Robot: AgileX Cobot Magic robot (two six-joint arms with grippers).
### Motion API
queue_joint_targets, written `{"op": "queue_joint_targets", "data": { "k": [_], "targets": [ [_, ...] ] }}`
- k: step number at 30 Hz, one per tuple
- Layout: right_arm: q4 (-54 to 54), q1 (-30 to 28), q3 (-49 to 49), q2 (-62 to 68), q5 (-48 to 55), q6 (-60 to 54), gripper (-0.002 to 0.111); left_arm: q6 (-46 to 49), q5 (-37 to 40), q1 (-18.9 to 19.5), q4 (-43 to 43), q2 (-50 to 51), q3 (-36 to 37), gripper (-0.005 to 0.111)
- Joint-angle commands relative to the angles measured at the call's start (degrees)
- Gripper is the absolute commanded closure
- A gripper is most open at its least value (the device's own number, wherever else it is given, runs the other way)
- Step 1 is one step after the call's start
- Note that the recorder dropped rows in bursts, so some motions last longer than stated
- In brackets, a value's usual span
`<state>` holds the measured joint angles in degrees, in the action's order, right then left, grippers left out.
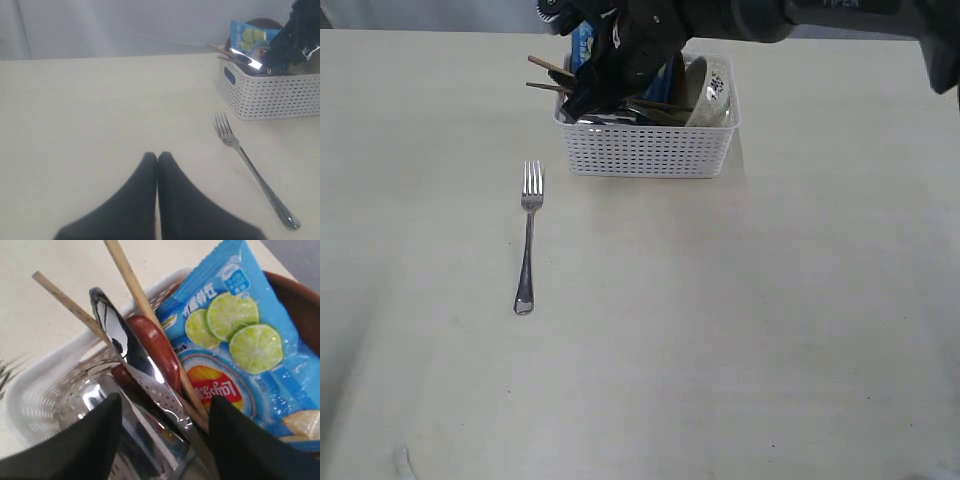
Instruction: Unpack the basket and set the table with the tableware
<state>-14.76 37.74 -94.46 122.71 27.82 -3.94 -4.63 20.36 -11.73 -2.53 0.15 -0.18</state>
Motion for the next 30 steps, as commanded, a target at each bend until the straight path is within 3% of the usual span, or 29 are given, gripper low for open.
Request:
{"op": "queue_joint_targets", "data": {
  "k": [1,15,18,20,21,30],
  "targets": [
    [0.80,-0.33,-0.06,0.86,-0.47,-2.40,0.055,-0.24,-0.61,-0.29,-0.47,-0.15,0.18,0.107],
    [0.80,-0.33,-1.64,6.79,-7.07,-3.37,0.057,-0.24,-0.61,-0.29,-0.47,-0.15,0.18,0.107],
    [0.80,-0.33,-3.25,7.55,-4.39,-3.37,0.073,-0.24,-0.61,-0.29,-0.47,-0.15,0.18,0.107],
    [0.80,-0.33,-4.01,7.41,-3.27,-3.37,0.090,-0.24,-0.61,-0.29,-0.47,-0.15,0.18,0.107],
    [0.46,-0.33,-4.78,6.63,-2.34,-3.37,0.107,-0.24,-0.61,-0.29,-0.47,-0.15,0.18,0.107],
    [0.35,-0.22,-5.54,-1.47,3.09,-3.37,0.109,-0.24,-0.61,-0.29,-0.47,-0.15,0.18,0.107]
  ]
}}
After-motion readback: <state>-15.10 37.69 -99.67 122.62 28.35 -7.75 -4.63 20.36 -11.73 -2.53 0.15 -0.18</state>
